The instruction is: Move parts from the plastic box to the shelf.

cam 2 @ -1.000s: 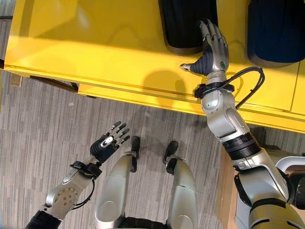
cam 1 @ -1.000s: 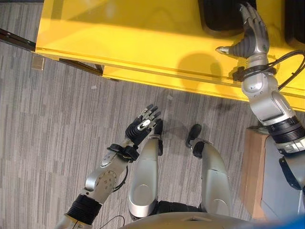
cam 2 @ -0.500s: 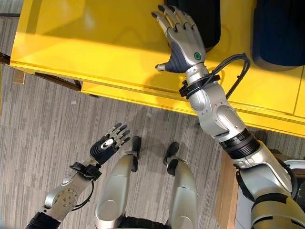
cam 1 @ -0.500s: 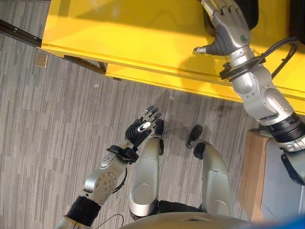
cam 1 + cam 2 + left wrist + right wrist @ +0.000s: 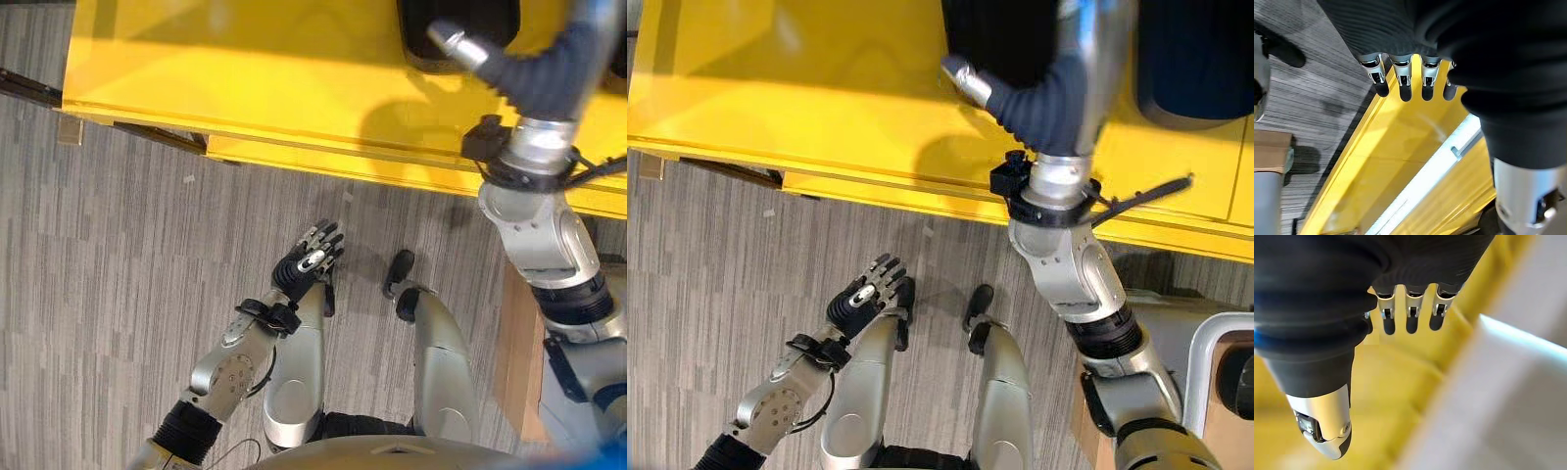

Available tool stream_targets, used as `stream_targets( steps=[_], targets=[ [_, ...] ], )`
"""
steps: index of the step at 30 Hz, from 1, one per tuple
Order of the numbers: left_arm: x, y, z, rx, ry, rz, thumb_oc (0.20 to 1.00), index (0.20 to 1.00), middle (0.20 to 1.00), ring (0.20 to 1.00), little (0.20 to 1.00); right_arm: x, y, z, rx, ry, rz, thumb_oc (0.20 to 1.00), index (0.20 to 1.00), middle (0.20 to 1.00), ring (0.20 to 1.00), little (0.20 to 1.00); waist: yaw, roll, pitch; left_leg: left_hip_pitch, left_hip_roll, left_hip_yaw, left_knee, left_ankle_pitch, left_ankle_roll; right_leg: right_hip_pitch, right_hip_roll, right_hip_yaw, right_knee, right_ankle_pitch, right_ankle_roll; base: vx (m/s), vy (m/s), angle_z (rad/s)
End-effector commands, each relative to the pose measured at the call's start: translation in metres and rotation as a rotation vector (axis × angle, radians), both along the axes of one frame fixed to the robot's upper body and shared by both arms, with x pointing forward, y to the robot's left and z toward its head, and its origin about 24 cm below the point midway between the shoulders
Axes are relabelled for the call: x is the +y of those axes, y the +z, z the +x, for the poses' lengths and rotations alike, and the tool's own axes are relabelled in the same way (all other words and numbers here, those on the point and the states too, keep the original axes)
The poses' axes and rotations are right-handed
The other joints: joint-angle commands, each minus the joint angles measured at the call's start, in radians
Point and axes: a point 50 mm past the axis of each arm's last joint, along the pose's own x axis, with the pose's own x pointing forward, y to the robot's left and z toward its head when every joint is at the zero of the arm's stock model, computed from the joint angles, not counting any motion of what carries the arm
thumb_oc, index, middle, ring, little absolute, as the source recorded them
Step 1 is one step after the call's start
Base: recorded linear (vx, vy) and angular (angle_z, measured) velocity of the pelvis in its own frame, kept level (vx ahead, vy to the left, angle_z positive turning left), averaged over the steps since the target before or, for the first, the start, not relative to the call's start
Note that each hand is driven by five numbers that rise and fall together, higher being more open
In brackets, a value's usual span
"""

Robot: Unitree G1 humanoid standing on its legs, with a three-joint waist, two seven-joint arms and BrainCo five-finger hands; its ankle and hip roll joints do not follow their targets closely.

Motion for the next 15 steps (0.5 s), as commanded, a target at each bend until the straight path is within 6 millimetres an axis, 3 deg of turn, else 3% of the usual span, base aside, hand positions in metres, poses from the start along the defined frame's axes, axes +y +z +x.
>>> stream_targets(
  steps=[1,5,9,15],
  targets=[
    [-0.012,0.012,-0.01,-0.085,-0.024,-0.047,1.0,1.0,1.0,1.0,1.0,0.008,0.006,-0.021,-0.18,0.024,-0.061,1.0,1.0,1.0,1.0,1.0,0.016,0.049,-0.033,0.022,0.073,0.037,-0.116,0.119,-0.025,0.038,-0.046,-0.007,0.09,-0.052,0.114,-0.01,0.036,-0.08],
    [-0.013,0.009,-0.012,-0.084,-0.041,-0.055,1.0,1.0,1.0,1.0,1.0,0.008,0.006,-0.014,-0.173,-0.007,-0.044,1.0,1.0,1.0,1.0,1.0,0.021,0.056,-0.033,0.024,0.07,0.039,-0.119,0.12,-0.028,0.042,-0.05,-0.006,0.081,-0.048,0.114,-0.01,0.011,-0.03],
    [-0.012,0.007,-0.013,-0.076,-0.046,-0.063,1.0,1.0,1.0,1.0,1.0,0.003,0.004,0.003,0.028,0.008,-0.058,1.0,1.0,1.0,1.0,1.0,0.019,0.057,-0.033,0.03,0.071,0.041,-0.127,0.122,-0.028,0.048,-0.055,-0.007,0.073,-0.046,0.114,0.0,0.0,0.0],
    [-0.011,0.007,-0.013,-0.072,-0.043,-0.059,1.0,1.0,1.0,1.0,1.0,0.002,-0.004,0.013,0.198,0.061,-0.075,1.0,1.0,1.0,1.0,1.0,0.012,0.053,-0.033,0.029,0.074,0.045,-0.133,0.128,-0.028,0.043,-0.055,-0.008,0.073,-0.043,0.112,0.0,0.0,0.0]
  ],
)
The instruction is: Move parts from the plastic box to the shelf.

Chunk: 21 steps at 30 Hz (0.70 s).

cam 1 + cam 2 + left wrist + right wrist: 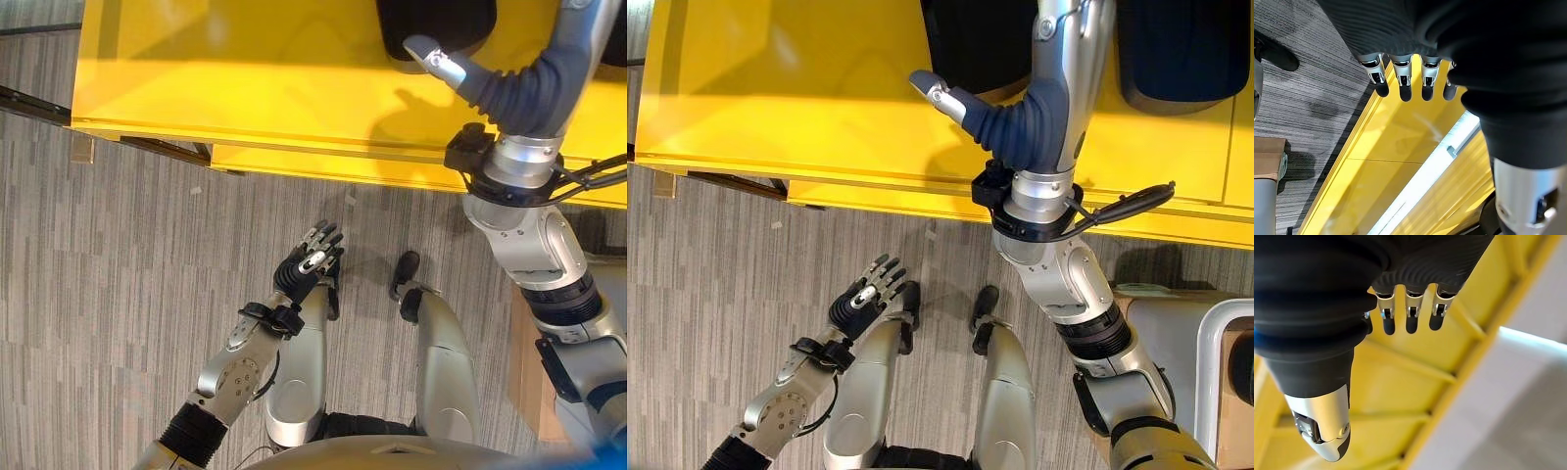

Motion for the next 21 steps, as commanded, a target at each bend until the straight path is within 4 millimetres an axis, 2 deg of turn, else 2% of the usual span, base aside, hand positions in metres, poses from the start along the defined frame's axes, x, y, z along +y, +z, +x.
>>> stream_targets(
  steps=[1,3,7,12,17,21],
  targets=[
    [-0.012,0.012,-0.013,-0.069,-0.061,-0.045,1.0,1.0,1.0,1.0,1.0,-0.002,0.006,-0.01,0.022,0.078,0.005,1.0,1.0,1.0,1.0,1.0,0.002,0.031,-0.033,0.017,0.075,0.035,-0.119,0.118,-0.028,0.043,-0.054,-0.018,0.072,-0.047,0.113,0.0,0.0,0.0],
    [-0.011,0.013,-0.013,-0.07,-0.06,-0.043,1.0,1.0,1.0,1.0,1.0,-0.006,0.001,-0.004,0.053,0.076,0.068,1.0,1.0,1.0,1.0,1.0,0.002,0.031,-0.033,0.016,0.075,0.036,-0.12,0.119,-0.027,0.043,-0.052,-0.018,0.071,-0.046,0.111,0.0,0.0,0.0],
    [-0.01,0.012,-0.012,-0.072,-0.055,-0.039,1.0,1.0,1.0,1.0,1.0,-0.008,0.0,0.001,0.065,0.078,0.082,1.0,1.0,1.0,1.0,1.0,0.001,0.031,-0.033,0.016,0.076,0.036,-0.118,0.118,-0.025,0.04,-0.054,-0.019,0.077,-0.048,0.11,0.0,0.0,0.0],
    [-0.01,0.012,-0.01,-0.065,-0.054,-0.033,1.0,1.0,1.0,1.0,1.0,-0.013,-0.005,0.018,0.207,0.132,0.168,1.0,1.0,1.0,1.0,1.0,0.002,0.031,-0.033,0.02,0.075,0.035,-0.12,0.12,-0.025,0.043,-0.055,-0.019,0.077,-0.049,0.107,0.0,0.0,0.0],
    [-0.012,0.011,-0.011,-0.063,-0.056,-0.032,1.0,1.0,1.0,1.0,1.0,-0.018,-0.003,0.018,0.135,0.039,0.192,1.0,1.0,1.0,1.0,1.0,0.005,0.034,-0.033,0.017,0.074,0.035,-0.12,0.119,-0.022,0.038,-0.057,-0.022,0.085,-0.052,0.105,0.0,0.0,0.0],
    [-0.014,0.011,-0.01,-0.058,-0.055,-0.039,1.0,1.0,1.0,1.0,1.0,-0.018,-0.002,0.021,0.162,0.045,0.215,1.0,1.0,1.0,1.0,1.0,0.004,0.035,-0.033,0.018,0.074,0.036,-0.12,0.119,-0.022,0.038,-0.057,-0.021,0.088,-0.055,0.103,0.0,0.0,0.0]
  ],
)
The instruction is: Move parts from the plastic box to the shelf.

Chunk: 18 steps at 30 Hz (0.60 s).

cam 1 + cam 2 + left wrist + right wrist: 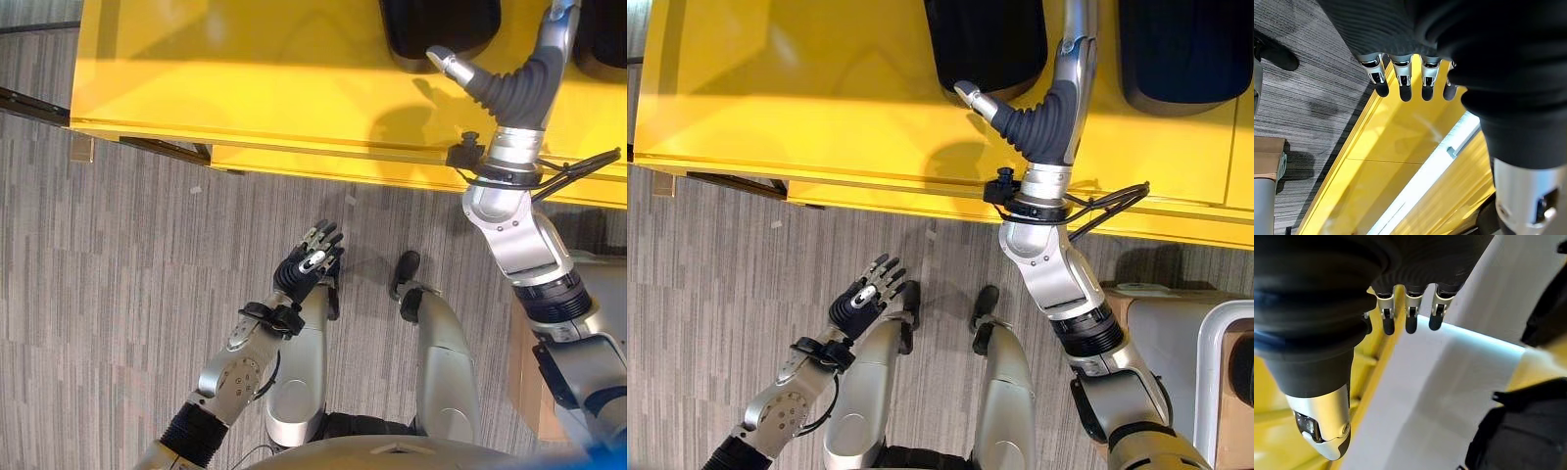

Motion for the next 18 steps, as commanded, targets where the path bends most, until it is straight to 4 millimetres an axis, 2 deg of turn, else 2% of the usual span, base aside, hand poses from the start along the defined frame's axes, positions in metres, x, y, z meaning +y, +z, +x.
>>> stream_targets(
  steps=[1,4,5,9,12,18],
  targets=[
    [-0.012,0.011,-0.01,-0.059,-0.057,-0.029,1.0,1.0,1.0,1.0,1.0,0.003,0.021,-0.016,-0.115,0.046,0.043,1.0,1.0,1.0,1.0,1.0,0.003,0.035,-0.033,0.018,0.075,0.037,-0.118,0.119,-0.023,0.037,-0.057,-0.02,0.091,-0.055,0.103,0.0,0.0,0.0],
    [-0.013,0.01,-0.01,-0.06,-0.058,-0.031,1.0,1.0,1.0,1.0,1.0,0.001,0.017,-0.011,-0.074,0.079,0.106,1.0,1.0,1.0,1.0,1.0,0.002,0.035,-0.033,0.012,0.075,0.037,-0.114,0.119,-0.024,0.032,-0.056,-0.018,0.096,-0.057,0.101,0.03,0.002,0.0],
    [-0.013,0.007,-0.012,-0.048,-0.058,-0.031,1.0,1.0,1.0,1.0,1.0,-0.001,0.012,-0.009,-0.037,0.101,0.144,1.0,1.0,1.0,1.0,1.0,-0.001,0.032,-0.033,0.033,0.069,0.032,-0.107,0.096,-0.032,0.05,-0.061,-0.009,0.106,-0.08,0.112,0.08,0.004,0.0],
    [-0.014,0.007,-0.013,-0.044,-0.055,-0.029,1.0,1.0,1.0,1.0,1.0,-0.009,-0.009,0.004,0.099,0.192,0.346,1.0,1.0,1.0,1.0,1.0,-0.007,0.028,-0.033,0.033,0.069,0.034,-0.106,0.093,-0.029,0.048,-0.06,-0.005,0.112,-0.084,0.11,0.02,0.001,0.0],
    [-0.014,0.008,-0.01,-0.045,-0.041,-0.034,1.0,1.0,1.0,1.0,1.0,-0.01,-0.022,0.013,0.232,0.299,0.442,1.0,1.0,1.0,1.0,1.0,-0.015,0.025,-0.033,0.026,0.071,0.036,-0.102,0.093,-0.029,0.037,-0.062,-0.005,0.122,-0.086,0.11,0.0,0.0,0.0],
    [-0.014,0.01,-0.009,-0.039,-0.036,-0.024,1.0,1.0,1.0,1.0,1.0,-0.012,-0.041,0.024,0.364,0.417,0.595,1.0,1.0,1.0,1.0,1.0,-0.016,0.02,-0.033,0.019,0.073,0.033,-0.098,0.095,-0.026,0.031,-0.061,-0.005,0.132,-0.089,0.108,0.0,0.0,0.0]
  ],
)
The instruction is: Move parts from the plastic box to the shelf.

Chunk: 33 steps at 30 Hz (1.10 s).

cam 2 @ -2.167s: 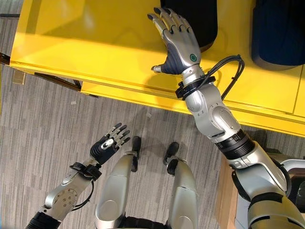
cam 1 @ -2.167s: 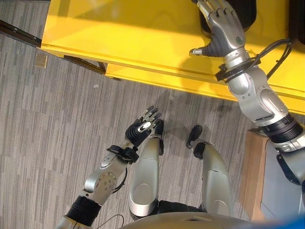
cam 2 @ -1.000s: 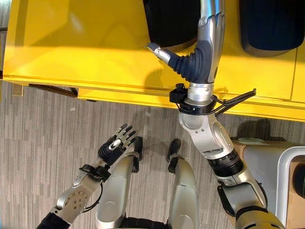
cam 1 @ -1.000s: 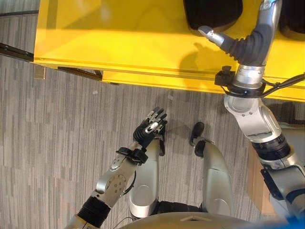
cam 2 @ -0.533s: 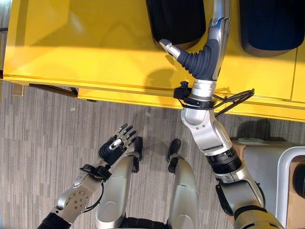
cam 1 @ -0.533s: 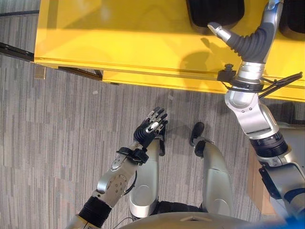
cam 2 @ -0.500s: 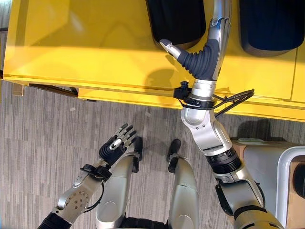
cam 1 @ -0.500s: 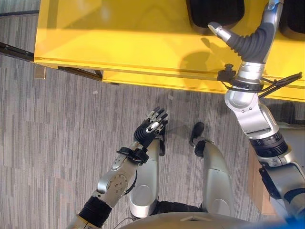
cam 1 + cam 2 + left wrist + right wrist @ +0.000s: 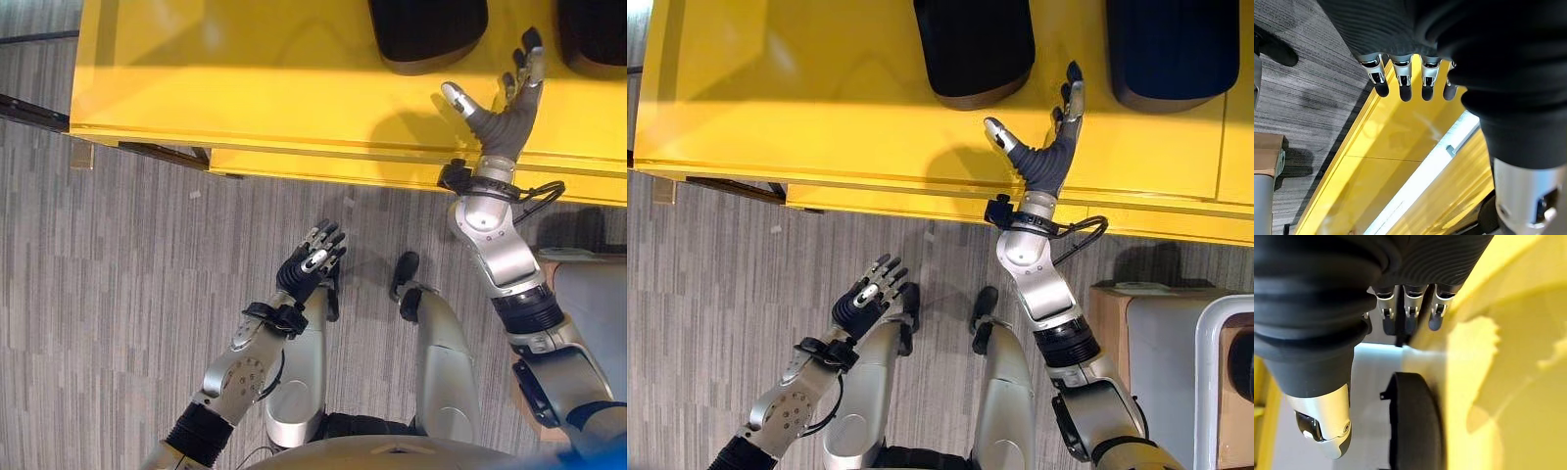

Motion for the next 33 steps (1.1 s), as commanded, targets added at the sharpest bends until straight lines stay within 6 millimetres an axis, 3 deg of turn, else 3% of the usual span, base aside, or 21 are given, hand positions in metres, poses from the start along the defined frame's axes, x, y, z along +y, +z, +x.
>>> stream_targets(
  steps=[1,10,22,33],
  targets=[
    [-0.009,0.01,-0.009,-0.048,-0.042,0.004,1.0,1.0,1.0,1.0,1.0,0.002,0.018,-0.01,-0.1,0.133,0.149,1.0,1.0,1.0,1.0,1.0,-0.001,0.019,-0.033,0.012,0.073,0.029,-0.102,0.099,-0.028,0.033,-0.059,-0.013,0.115,-0.081,0.105,0.03,-0.034,0.01],
    [-0.006,0.013,-0.008,-0.035,-0.051,0.018,1.0,1.0,1.0,1.0,1.0,-0.001,0.023,-0.001,-0.057,0.208,0.156,1.0,1.0,1.0,1.0,1.0,0.015,0.015,-0.033,0.013,0.069,0.016,-0.096,0.1,-0.026,0.041,-0.061,-0.026,0.125,-0.085,0.104,0.01,-0.012,0.01],
    [-0.005,0.016,-0.008,-0.04,-0.103,0.045,1.0,1.0,1.0,1.0,1.0,0.006,0.05,0.019,-0.012,0.244,0.001,1.0,1.0,1.0,1.0,1.0,0.052,0.027,-0.033,0.021,0.06,0.002,-0.1,0.104,-0.029,0.057,-0.069,-0.043,0.122,-0.087,0.105,0.0,-0.011,0.03],
    [-0.003,0.015,-0.009,-0.041,-0.114,0.05,1.0,1.0,1.0,1.0,1.0,0.013,0.054,0.023,0.007,0.244,-0.039,1.0,1.0,1.0,1.0,1.0,0.063,0.031,-0.033,0.019,0.057,-0.004,-0.099,0.106,-0.031,0.054,-0.073,-0.048,0.13,-0.09,0.106,0.0,0.0,0.0]
  ],
)
